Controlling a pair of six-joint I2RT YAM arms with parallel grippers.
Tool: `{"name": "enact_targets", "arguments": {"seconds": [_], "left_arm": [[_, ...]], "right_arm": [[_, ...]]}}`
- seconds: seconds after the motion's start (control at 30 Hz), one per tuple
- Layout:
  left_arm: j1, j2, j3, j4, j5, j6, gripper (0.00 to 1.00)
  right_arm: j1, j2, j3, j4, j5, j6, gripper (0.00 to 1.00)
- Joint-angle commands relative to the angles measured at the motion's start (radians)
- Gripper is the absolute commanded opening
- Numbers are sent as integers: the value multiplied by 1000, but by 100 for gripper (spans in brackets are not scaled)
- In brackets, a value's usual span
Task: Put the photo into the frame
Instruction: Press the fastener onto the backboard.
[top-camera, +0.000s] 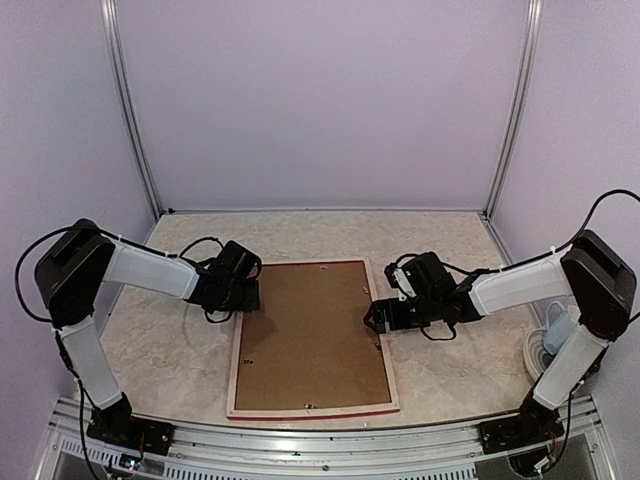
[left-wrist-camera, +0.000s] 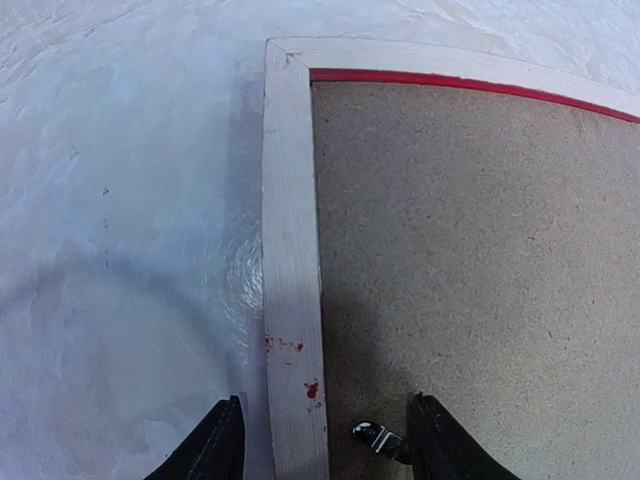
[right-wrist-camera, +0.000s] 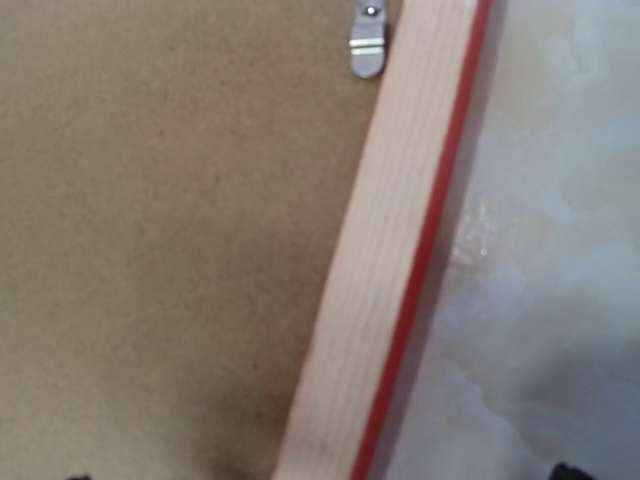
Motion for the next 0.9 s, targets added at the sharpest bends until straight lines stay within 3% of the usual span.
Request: {"name": "enact_targets", "arguments": {"seconds": [0.0,0.87], "left_arm": [[-5,-31,-43,-14,42,-9,55],[32,-104,-78,46,53,-1,51]], "right_arm": [[-8,-24,-5,17,-2,6,99],[-7,-38,-12,11,-3,8,99]]}}
